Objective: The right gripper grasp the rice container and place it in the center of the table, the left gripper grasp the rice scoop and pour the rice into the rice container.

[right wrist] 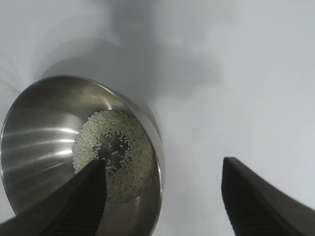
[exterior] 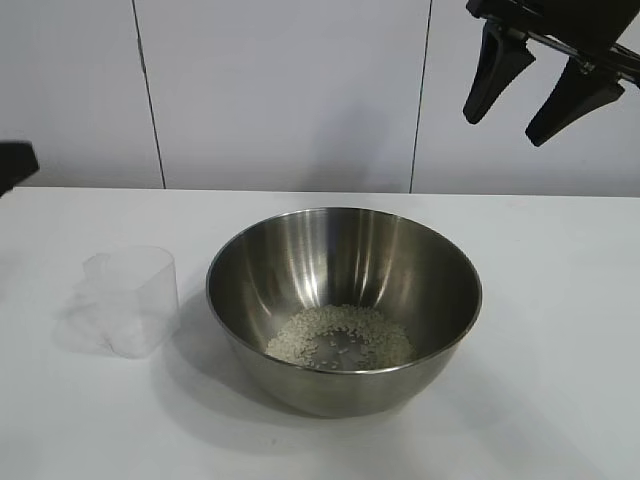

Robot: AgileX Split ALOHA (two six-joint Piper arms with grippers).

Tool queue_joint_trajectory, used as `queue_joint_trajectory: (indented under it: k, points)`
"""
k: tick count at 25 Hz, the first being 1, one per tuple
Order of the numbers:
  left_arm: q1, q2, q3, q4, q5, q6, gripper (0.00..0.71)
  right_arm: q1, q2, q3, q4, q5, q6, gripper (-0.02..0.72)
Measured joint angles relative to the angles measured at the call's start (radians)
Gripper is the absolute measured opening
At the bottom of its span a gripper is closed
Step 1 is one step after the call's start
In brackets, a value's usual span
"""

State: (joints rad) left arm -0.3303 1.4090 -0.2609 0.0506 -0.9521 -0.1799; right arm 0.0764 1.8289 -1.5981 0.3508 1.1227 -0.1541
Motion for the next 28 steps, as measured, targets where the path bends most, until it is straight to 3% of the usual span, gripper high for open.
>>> queue_joint_trajectory:
  k: [5, 9, 12, 16, 22, 28]
  points:
    - [-0.003, -0.057, -0.261, 0.198, 0.532, -0.138, 0.372, 0.0, 0.0, 0.0, 0.0, 0.0, 0.0, 0.464]
    - [-0.037, -0.05, -0.488, 0.306, 0.907, -0.3, 0.372, 0.0, 0.0, 0.0, 0.0, 0.0, 0.0, 0.464]
    - [-0.085, -0.033, -0.674, 0.281, 1.164, -0.338, 0.372, 0.0, 0.0, 0.0, 0.0, 0.001, 0.0, 0.464]
    - [-0.104, 0.073, -0.945, 0.058, 1.506, -0.226, 0.372, 0.0, 0.0, 0.0, 0.005, 0.003, 0.0, 0.464]
    - [-0.103, 0.298, -1.187, -0.376, 1.747, 0.104, 0.372, 0.0, 0.0, 0.002, 0.013, 0.011, 0.0, 0.464]
    - [-0.103, 0.397, -1.25, -0.413, 1.846, 0.138, 0.372, 0.0, 0.0, 0.002, 0.013, 0.011, 0.0, 0.464]
